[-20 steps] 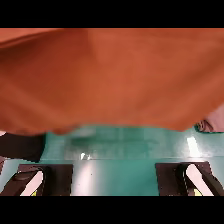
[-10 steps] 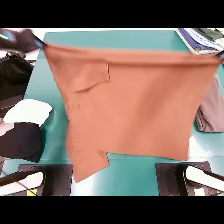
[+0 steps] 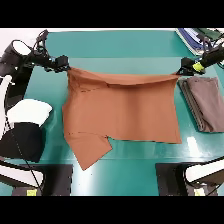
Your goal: Fold the shirts.
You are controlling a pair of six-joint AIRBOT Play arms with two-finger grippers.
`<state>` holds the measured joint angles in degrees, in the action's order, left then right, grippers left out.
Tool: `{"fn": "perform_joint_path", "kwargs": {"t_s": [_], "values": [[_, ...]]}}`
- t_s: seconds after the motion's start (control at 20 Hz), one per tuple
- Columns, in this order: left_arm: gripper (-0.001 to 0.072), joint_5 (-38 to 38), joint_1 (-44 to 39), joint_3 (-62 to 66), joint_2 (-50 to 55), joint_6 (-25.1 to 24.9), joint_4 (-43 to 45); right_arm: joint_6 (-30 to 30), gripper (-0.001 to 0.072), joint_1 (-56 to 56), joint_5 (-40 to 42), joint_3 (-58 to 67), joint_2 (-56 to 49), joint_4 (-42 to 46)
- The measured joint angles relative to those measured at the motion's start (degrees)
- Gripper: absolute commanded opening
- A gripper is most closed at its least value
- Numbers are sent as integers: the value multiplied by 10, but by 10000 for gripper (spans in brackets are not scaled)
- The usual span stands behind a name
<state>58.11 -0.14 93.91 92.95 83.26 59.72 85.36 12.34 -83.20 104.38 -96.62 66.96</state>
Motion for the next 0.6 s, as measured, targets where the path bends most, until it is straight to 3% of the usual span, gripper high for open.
{"fn": "perform_joint_path", "kwargs": {"t_s": [0.2,0.35,0.55,0.6], "values": [[24,54,6,-1,10,-23,14,-10,17,-2,-12,-8,-4,9],[24,101,8,-17,13,-35,32,-18,18,-2,-9,-80,19,26],[25,109,8,-76,15,-40,40,-21,22,-3,16,-170,37,32],[43,106,8,-93,16,-40,42,-22,131,-4,22,-186,39,32]]}}
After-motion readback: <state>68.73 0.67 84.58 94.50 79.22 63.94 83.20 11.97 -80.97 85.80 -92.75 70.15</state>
